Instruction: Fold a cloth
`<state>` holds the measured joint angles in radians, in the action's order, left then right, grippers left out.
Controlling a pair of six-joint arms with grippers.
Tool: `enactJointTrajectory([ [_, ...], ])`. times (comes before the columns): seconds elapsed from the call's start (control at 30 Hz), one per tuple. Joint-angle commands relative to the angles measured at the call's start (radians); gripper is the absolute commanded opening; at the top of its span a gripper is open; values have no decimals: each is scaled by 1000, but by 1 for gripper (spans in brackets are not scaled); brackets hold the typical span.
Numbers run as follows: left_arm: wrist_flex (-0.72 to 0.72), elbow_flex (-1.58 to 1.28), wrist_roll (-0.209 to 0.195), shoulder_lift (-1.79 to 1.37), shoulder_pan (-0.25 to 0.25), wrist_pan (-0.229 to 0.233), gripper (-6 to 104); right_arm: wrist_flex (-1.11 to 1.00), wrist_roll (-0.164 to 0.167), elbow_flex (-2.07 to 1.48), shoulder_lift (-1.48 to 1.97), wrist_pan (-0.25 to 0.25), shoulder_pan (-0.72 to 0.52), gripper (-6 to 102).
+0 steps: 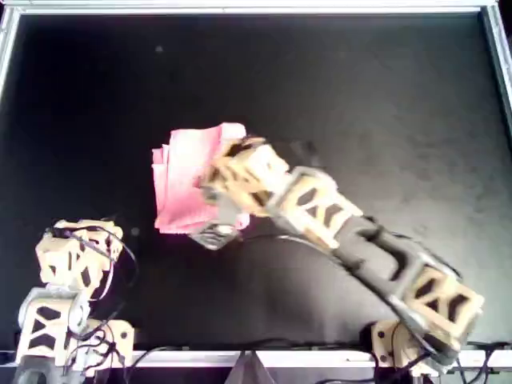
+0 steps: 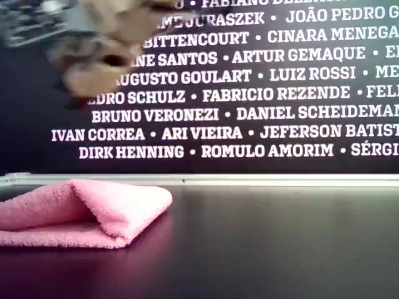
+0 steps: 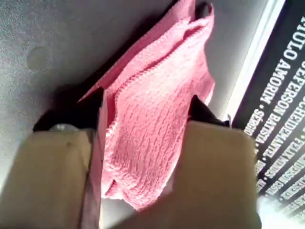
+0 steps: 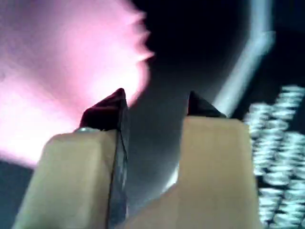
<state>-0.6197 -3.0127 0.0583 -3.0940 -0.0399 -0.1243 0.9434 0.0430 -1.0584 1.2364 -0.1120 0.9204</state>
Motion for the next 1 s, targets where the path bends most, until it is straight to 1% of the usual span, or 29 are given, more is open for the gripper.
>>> enactJointTrajectory([
  [0.0,17,12,5,-15,12,-5,61,103,-6,-123,244,5,-66,21],
  [0.1,17,12,5,-15,12,-5,61,114,-8,-276,383,3,-143,-3],
  [0.13,17,12,5,-15,12,-5,61,126,-9,-322,442,3,-173,-5],
  [0.27,17,12,5,-15,12,-5,61,133,-9,-537,738,3,-307,3],
  [0.33,17,12,5,-15,12,-5,61,133,-8,-646,917,3,-385,2],
  [0.4,17,12,3,-17,12,-5,61,130,9,-747,1083,3,-451,1],
  [0.6,15,12,3,-17,11,-6,60,101,11,-1009,1516,3,-650,1],
  [0.7,15,12,3,-17,11,-8,60,67,11,-1141,1669,5,-775,1],
  [0.8,12,31,-12,-18,11,-9,60,9,12,-1269,1769,5,-887,1],
  [0.87,12,35,-12,-18,11,-9,60,-34,12,-1348,1830,3,-931,1],
  [0.97,11,34,-12,-18,11,-8,60,-86,12,-1463,1884,3,-948,1],
])
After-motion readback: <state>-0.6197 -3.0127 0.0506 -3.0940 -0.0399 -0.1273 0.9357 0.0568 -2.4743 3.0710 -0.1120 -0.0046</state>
